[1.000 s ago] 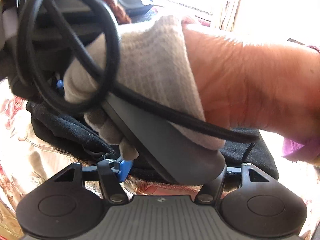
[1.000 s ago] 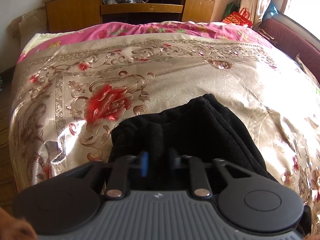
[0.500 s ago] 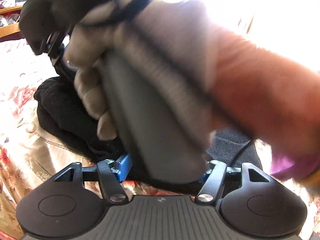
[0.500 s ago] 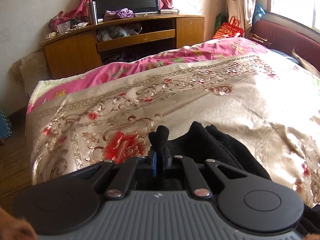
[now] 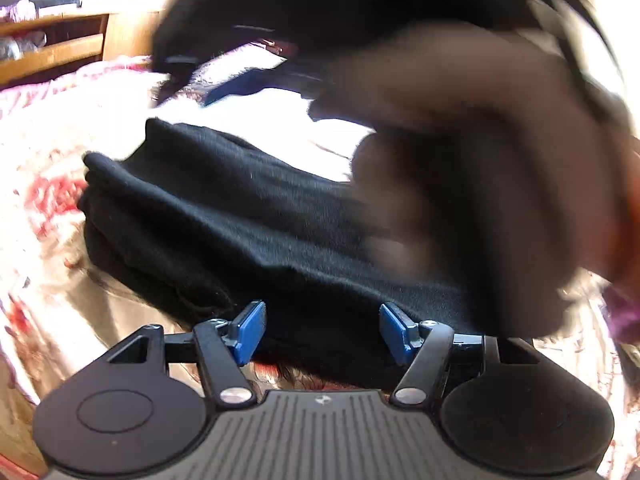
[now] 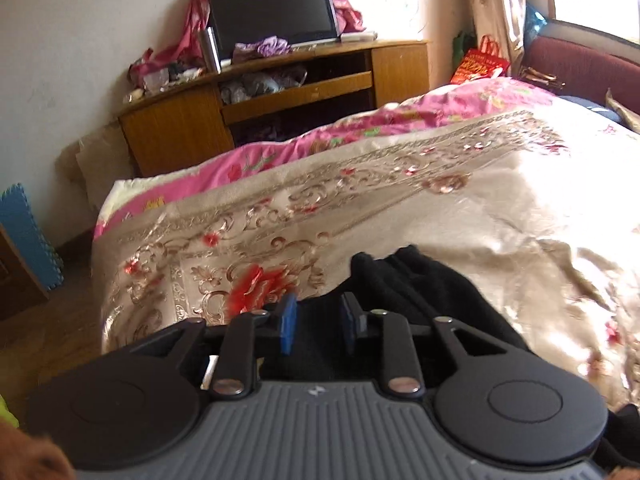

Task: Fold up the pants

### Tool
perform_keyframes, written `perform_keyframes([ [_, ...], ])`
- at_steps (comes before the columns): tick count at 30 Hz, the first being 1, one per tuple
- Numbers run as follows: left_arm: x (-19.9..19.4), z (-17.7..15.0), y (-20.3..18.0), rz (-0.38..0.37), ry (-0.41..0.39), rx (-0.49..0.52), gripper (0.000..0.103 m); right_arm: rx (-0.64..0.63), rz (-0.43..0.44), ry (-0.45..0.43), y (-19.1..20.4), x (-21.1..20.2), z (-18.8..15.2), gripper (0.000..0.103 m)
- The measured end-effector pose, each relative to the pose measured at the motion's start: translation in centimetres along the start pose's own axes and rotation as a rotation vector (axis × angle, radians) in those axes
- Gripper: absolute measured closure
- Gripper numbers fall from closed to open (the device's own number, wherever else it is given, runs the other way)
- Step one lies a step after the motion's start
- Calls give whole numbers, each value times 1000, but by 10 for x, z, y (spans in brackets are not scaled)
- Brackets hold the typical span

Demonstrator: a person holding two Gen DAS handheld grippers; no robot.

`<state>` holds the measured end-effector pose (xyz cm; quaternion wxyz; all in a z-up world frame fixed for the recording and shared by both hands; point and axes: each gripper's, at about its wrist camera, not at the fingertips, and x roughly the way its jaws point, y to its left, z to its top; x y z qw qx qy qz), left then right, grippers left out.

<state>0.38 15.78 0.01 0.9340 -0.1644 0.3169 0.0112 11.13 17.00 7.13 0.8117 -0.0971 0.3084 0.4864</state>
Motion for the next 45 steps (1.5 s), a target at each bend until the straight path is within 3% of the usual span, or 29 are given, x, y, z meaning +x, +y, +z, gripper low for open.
perform_keyframes([
  [3, -12, -5, -13, 50, -60, 81, 27, 41, -33, -12, -30, -32, -19, 70],
  [5, -17, -6, -19, 77, -79, 131, 27, 59, -142, 31, -52, -29, -32, 68],
  [9, -20, 3, -21, 168, -15, 204, 26, 106, -321, 137, -102, 2, -59, 78],
  [12, -26, 11, -30, 154, -39, 277, 26, 320, -217, 98, -139, -10, -71, 81],
  [15, -18, 19, -54, 114, -76, 382, 22, 350, -202, -5, -143, -51, -71, 70],
  [18, 4, 21, -71, 80, -59, 477, 22, 361, -151, -63, -149, -97, -85, 73],
  [22, 25, 24, -82, 72, -2, 544, 21, 418, -136, -46, -162, -136, -124, 71],
  [25, 49, 45, -74, 53, 64, 503, 18, 401, -230, 18, -178, -128, -140, 79],
  [28, 83, 60, -48, 97, 139, 453, 14, 537, -249, 23, -215, -112, -150, 100],
  [30, 86, 63, -38, 109, 151, 409, 14, 594, -279, 16, -230, -108, -151, 103],
  [34, 66, 58, -29, 166, 110, 451, 14, 609, -268, -59, -228, -141, -157, 91],
  [36, 64, 55, -24, 187, 103, 476, 14, 691, -263, -87, -231, -162, -170, 86],
  [39, 60, 53, -21, 178, 108, 468, 14, 828, -183, -119, -233, -185, -197, 75],
  [41, 57, 54, -21, 169, 112, 453, 14, 904, -106, -117, -232, -184, -210, 63],
  [42, 56, 54, -21, 167, 114, 448, 14, 926, -73, -109, -231, -179, -214, 63],
  [45, 54, 53, -23, 175, 114, 463, 14, 943, -53, -123, -226, -167, -220, 52],
])
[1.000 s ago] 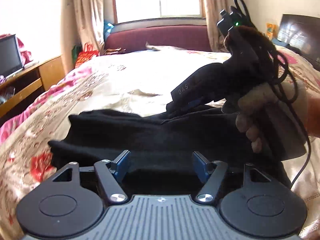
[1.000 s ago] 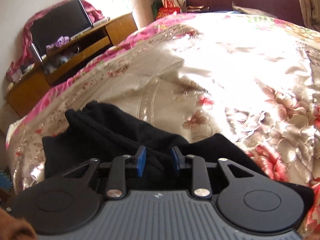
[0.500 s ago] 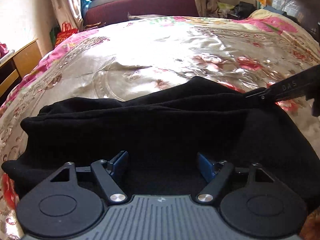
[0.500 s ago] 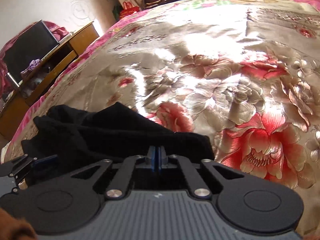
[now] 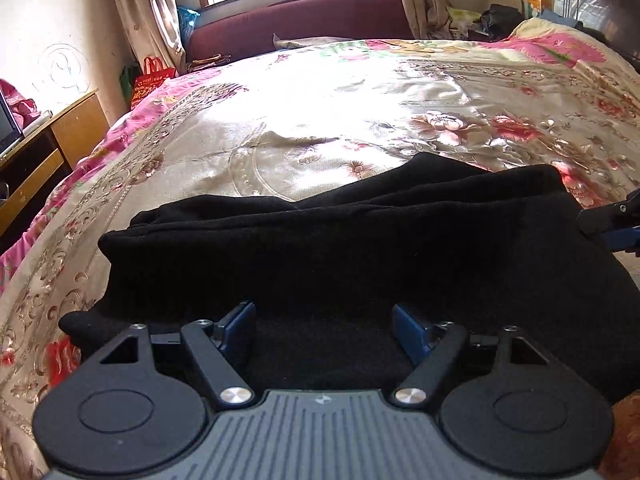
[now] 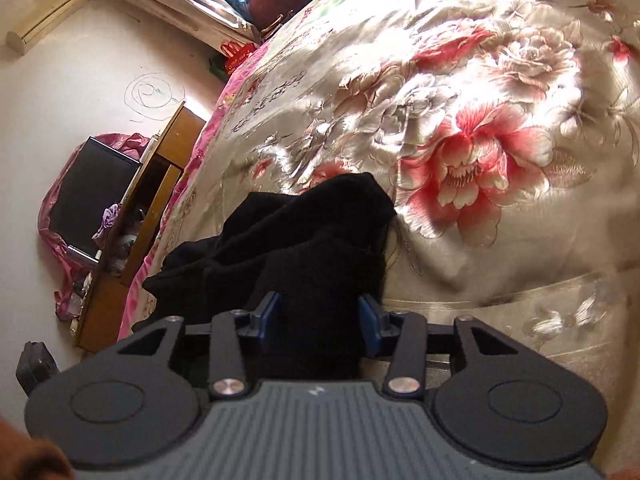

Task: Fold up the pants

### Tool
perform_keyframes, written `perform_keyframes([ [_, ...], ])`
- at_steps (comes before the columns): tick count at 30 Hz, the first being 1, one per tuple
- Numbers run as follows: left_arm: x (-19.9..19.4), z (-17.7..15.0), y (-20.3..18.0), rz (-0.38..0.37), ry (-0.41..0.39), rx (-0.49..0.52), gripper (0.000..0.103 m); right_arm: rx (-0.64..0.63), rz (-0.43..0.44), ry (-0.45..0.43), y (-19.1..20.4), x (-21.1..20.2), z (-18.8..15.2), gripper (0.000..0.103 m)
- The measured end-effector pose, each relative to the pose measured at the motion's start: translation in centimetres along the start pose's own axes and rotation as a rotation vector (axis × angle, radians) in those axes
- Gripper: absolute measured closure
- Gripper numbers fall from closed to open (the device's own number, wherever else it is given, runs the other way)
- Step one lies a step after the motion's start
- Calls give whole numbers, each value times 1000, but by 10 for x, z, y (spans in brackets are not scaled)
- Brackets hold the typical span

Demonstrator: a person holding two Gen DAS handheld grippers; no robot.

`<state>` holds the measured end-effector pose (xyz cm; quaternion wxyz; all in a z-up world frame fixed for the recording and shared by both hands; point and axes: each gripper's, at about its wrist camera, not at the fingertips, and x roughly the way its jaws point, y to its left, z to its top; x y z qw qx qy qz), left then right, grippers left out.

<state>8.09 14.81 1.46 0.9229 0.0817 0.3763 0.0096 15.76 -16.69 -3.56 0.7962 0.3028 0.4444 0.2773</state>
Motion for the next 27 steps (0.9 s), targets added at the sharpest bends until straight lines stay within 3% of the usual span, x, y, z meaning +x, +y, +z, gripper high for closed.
perform_keyframes([
  [4, -2, 0, -5, -8, -5, 35, 14, 33, 57, -7, -3, -4, -3, 49],
  [11, -1, 0, -2, -52, -10, 39, 14, 116, 148, 101, -24, -3, -14, 49],
  [17, 2, 1, 7, -66, -5, 34, 14, 179, 223, 71, -21, 34, -11, 46],
  [21, 2, 3, 7, -80, -9, 74, 14, 137, 251, 21, -8, 22, -10, 58],
  [27, 17, 7, -1, -95, 15, 87, 14, 166, 224, 59, -9, 62, -7, 56],
])
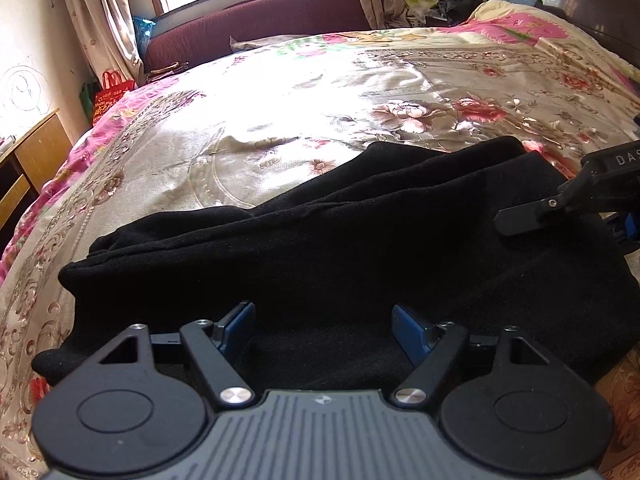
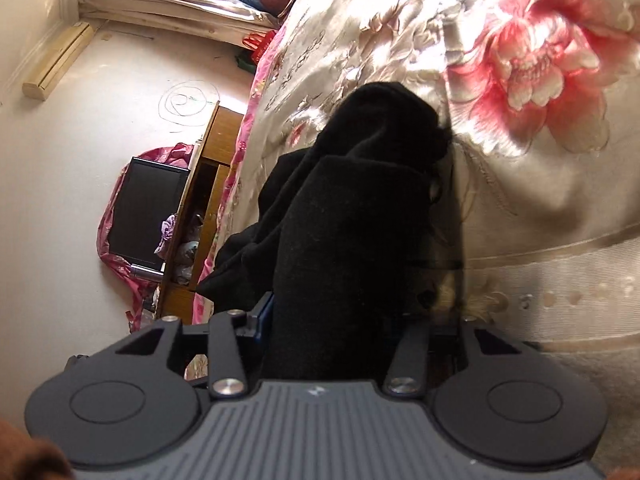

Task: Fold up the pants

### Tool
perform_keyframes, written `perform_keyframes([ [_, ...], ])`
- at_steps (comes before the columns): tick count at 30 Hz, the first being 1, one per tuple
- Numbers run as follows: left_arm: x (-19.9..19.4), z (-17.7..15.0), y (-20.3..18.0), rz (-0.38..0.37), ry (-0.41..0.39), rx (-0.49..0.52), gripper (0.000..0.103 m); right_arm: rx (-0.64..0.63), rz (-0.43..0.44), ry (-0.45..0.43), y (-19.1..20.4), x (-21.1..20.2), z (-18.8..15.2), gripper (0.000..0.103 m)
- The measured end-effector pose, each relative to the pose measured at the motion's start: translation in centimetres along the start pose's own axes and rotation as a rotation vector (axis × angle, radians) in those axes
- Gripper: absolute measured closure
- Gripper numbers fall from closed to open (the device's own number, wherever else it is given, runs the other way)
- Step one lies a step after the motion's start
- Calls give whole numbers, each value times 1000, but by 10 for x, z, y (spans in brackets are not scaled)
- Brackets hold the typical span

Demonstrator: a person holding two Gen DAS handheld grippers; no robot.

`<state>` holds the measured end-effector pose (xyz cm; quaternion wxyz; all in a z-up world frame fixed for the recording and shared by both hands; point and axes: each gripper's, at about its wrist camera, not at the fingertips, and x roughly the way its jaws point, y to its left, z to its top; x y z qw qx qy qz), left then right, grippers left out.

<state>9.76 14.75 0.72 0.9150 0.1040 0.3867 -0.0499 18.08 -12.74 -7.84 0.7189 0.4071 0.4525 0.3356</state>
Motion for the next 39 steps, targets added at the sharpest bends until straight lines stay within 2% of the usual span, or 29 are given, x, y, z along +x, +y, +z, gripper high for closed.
perform_keyframes([
  [1, 3, 0, -1, -5, 9, -9, 15, -11, -9, -12, 4, 2, -2, 61],
  [2, 5, 1, -2, -5, 20, -14, 15, -23, -25, -20, 8, 1, -3, 76],
  [5, 2, 5, -12, -32, 31, -8, 16, 5, -2, -26, 4, -16, -4, 85],
  [8, -2, 10, -34, -81, 37, 5, 17, -27, -17, -41, 8, -42, -8, 86],
  [11, -10, 14, -72, -128, 10, 75, 17, -24, -37, -77, 6, -78, -8, 86],
  [14, -17, 20, -115, -224, -15, 114, 18, -21, -88, -124, -1, -125, -9, 86],
  [19, -23, 25, -183, -394, -34, 178, 16, -11, -261, -205, -7, -210, -13, 86],
  [22, -29, 30, -212, -450, -65, 226, 16, -7, -360, -244, 1, -246, -20, 86],
  [24, -32, 33, -221, -458, -82, 250, 15, -12, -430, -250, 12, -257, -22, 85],
  [27, -36, 35, -212, -445, -110, 246, 15, -21, -474, -248, 38, -253, -19, 85],
  [33, -33, 26, -155, -363, -138, 115, 15, -68, -541, -216, 91, -209, 4, 81],
  [37, -26, 15, -117, -323, -146, -2, 15, -125, -581, -172, 124, -159, 15, 78],
  [39, -25, 12, -104, -293, -165, -14, 15, -160, -602, -135, 137, -125, 17, 76],
])
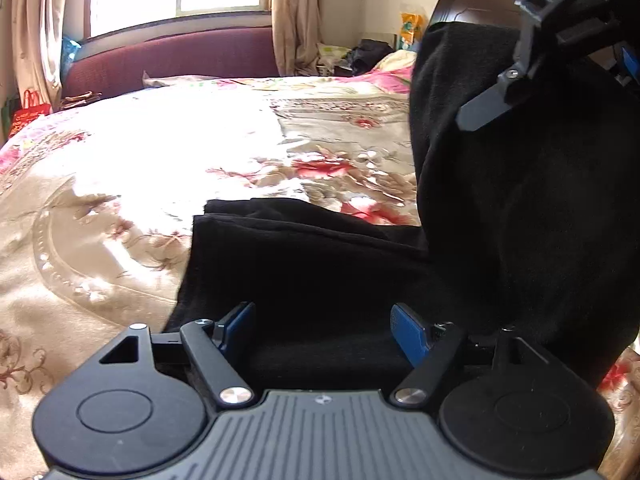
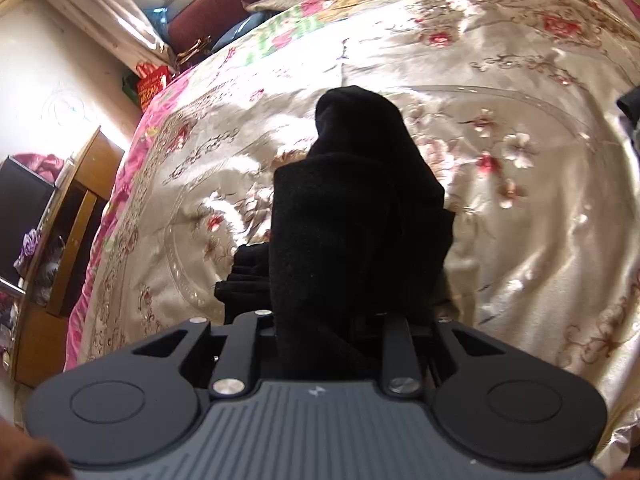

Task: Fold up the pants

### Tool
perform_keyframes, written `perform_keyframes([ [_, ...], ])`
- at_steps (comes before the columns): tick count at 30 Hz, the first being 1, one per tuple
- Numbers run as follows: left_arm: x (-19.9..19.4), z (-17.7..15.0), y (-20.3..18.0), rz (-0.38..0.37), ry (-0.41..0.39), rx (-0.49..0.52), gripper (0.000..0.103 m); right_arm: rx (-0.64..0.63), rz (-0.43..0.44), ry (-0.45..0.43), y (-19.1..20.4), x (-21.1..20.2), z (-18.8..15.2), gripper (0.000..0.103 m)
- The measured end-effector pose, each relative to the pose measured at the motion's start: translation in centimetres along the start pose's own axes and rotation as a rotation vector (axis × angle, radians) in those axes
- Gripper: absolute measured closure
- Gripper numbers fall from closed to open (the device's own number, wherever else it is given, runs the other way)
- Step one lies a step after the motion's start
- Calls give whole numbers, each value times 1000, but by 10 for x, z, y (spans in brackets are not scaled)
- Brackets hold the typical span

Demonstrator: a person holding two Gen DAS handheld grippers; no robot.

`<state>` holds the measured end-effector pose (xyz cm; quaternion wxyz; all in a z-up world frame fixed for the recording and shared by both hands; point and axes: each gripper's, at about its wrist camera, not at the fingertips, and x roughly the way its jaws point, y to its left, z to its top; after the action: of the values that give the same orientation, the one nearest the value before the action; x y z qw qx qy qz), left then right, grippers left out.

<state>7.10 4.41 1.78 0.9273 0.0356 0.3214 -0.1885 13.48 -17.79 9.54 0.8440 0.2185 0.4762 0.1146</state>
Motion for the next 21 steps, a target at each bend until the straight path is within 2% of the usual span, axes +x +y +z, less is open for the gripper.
perform_keyframes([
  [2, -4, -1, 11, 23, -16, -6, 15, -30, -25, 32, 26, 24, -1, 67],
  [4, -7, -4, 26, 1, -23, -58, 15, -87, -69, 80, 51, 54, -6, 61],
  [8, -12, -13, 49, 59, -14, -108, 15, -188, -172, 147, 87, 100, -26, 57],
  [11, -8, -15, 73, 25, 2, -216, 15, -215, -190, 135, 94, 100, -33, 55],
  [13, -7, -14, 82, 11, -2, -276, 15, -227, -159, 119, 97, 89, -34, 55],
  [15, -6, -15, 88, 28, -4, -294, 15, -215, -119, 108, 98, 77, -34, 55],
  [19, -5, -15, 91, 46, -8, -302, 15, -162, 34, 101, 105, 50, -29, 57],
  [21, -8, -15, 90, 81, -18, -288, 15, -184, 30, 56, 104, 37, -31, 57],
])
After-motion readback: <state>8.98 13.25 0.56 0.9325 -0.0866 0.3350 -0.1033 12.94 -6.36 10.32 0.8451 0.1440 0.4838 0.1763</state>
